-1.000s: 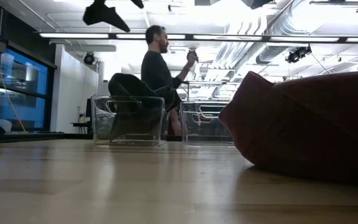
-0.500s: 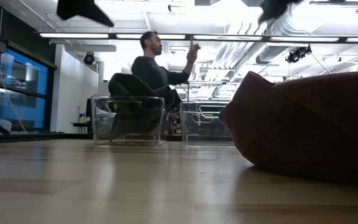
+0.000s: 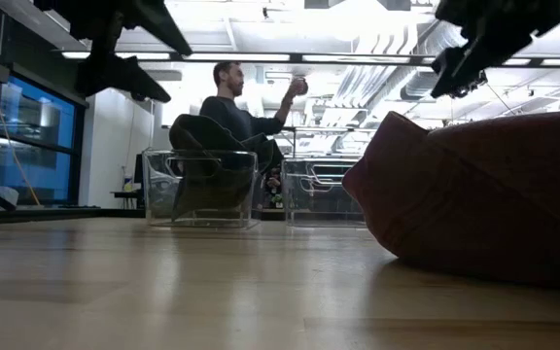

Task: Pick & Place hat
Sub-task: Put the right red cap into the right transparent bin

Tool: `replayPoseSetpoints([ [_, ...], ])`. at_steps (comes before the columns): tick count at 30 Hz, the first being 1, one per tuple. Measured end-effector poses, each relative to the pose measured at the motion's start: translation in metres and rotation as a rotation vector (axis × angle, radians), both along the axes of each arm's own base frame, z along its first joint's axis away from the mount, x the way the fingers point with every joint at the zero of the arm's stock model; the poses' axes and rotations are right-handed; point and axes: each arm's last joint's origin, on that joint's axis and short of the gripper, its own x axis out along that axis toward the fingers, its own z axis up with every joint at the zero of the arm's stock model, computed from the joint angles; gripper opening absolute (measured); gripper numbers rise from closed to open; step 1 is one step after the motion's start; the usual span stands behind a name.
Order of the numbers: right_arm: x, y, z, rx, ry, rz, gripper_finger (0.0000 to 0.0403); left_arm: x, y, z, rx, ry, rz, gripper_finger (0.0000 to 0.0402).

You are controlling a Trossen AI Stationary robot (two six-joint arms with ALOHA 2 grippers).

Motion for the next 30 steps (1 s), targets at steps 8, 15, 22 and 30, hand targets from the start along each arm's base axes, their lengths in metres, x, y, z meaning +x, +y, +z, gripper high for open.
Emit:
replayPoseSetpoints([
  [8, 0.002, 0.014, -0.035, 0.082, 0.059, -0.046, 0.0263, 0.000, 0.001, -0.001, 0.014, -0.002, 0.019, 0.0302],
  [15, -0.001, 0.026, -0.048, 0.121, 0.128, -0.109, 0.0263, -0.001, 0.001, -0.003, 0.024, 0.022, 0.019, 0.0302],
  [22, -0.007, 0.031, -0.058, 0.134, 0.270, -0.209, 0.0263, -0.003, 0.002, -0.005, 0.037, 0.052, 0.021, 0.0302],
  [30, -0.006, 0.031, -0.063, 0.160, 0.502, -0.325, 0.0263, -0.003, 0.002, -0.006, 0.039, 0.056, 0.020, 0.0302],
])
